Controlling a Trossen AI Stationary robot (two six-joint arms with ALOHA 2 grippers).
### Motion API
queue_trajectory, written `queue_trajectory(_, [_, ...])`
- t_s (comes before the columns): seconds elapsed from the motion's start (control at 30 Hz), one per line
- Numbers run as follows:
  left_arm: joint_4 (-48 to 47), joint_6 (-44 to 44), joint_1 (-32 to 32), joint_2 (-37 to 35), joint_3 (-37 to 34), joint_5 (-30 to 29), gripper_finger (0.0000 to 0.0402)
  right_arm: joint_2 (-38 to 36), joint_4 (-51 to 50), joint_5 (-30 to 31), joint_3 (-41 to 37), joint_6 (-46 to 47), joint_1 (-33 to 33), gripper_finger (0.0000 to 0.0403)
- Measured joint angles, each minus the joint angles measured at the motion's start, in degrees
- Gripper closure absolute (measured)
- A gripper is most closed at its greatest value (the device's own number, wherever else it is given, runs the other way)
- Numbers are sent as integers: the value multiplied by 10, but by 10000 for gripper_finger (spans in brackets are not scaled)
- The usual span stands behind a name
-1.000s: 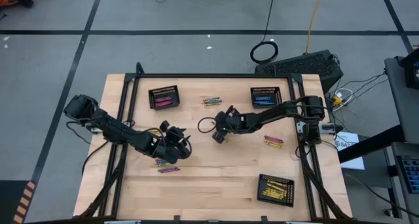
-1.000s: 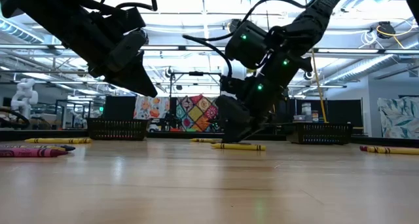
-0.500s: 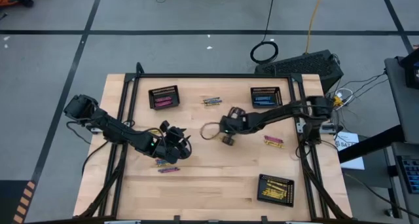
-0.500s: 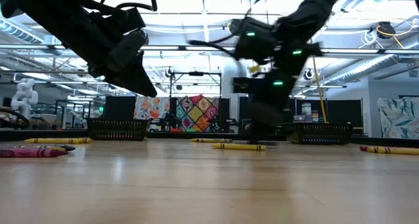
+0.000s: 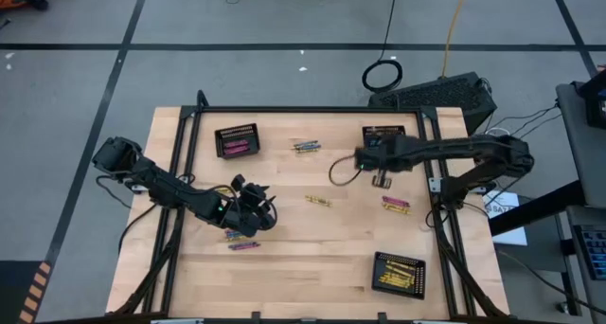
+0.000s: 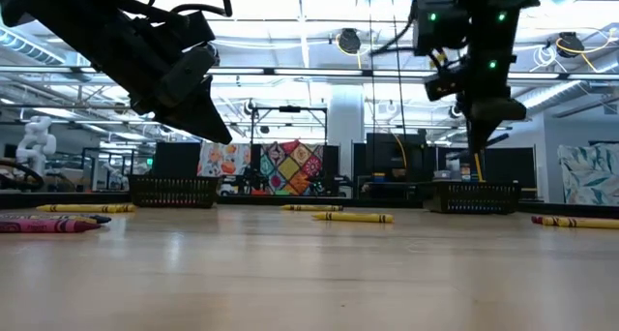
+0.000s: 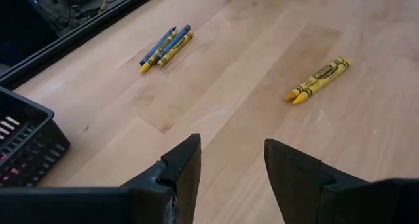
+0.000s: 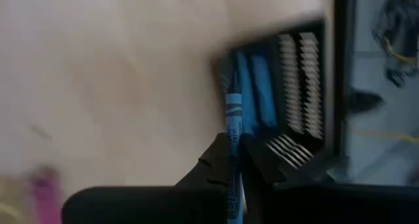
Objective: Sort crayons
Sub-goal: Put the blue crayon into the top right black bin, then put the yellow crayon into the bottom black bin
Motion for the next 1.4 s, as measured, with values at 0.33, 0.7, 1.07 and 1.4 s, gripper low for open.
queue_trajectory(0.33, [-1,14,0,0,0,-2,228,39,103,-63,1,-249,-179,401])
queue_trajectory(0.7, [0,11,0,0,0,-2,228,81,163,-125,1,-345,-258,369])
queue_trajectory(1.07, [0,11,0,0,0,-2,228,79,163,-125,1,-248,-259,302])
queue_trajectory(1.4, [6,14,0,0,0,-17,228,4,218,-156,1,-130,-117,383])
